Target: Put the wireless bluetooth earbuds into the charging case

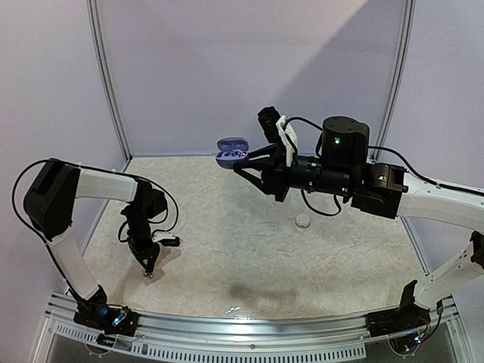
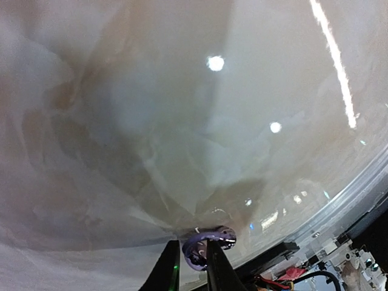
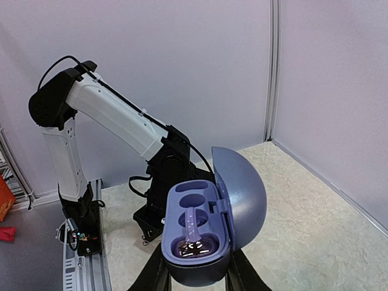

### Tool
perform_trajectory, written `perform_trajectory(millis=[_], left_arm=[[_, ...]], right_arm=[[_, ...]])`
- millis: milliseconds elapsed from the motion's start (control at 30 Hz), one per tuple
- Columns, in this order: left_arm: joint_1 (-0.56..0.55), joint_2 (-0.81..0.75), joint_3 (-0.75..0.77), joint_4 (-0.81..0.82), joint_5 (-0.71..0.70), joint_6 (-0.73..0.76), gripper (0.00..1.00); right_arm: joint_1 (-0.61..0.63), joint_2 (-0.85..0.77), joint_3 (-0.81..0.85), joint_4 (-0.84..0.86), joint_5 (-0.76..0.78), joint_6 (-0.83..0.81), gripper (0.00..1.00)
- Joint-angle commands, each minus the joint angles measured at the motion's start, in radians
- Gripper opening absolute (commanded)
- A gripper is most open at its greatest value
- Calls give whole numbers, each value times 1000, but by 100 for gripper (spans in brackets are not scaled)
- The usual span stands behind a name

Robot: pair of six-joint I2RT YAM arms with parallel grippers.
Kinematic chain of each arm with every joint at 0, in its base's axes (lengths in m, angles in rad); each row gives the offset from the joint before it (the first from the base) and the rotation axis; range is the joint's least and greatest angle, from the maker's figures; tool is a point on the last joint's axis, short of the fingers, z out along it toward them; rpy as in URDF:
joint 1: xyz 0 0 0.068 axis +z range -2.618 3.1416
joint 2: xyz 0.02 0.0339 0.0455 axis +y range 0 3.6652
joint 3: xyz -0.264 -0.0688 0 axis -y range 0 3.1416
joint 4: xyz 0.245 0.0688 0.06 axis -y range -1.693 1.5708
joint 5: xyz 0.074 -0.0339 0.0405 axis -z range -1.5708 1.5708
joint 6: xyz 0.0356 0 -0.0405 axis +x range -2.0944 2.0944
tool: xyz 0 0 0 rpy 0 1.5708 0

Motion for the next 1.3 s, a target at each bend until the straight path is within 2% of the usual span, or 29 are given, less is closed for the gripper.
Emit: perform_trajectory(millis=[0, 267, 767, 1200, 1267], left_arm=[[-16, -31, -13, 17, -51, 12, 18], [-50, -33, -37, 12, -33, 11, 19], [-57, -33, -48, 1, 10, 8, 0], [-57, -112, 35, -3, 18, 23, 0], [-57, -113, 31, -14, 12, 33, 9]], right_arm=[[-6, -30, -6, -4, 11, 8, 0], [-6, -35, -6, -9, 14, 7, 0], [-5, -37, -4, -14, 28, 2, 0], [-6, -26, -4, -21, 29, 3, 0], [-5, -28, -4, -22, 31, 4, 0]])
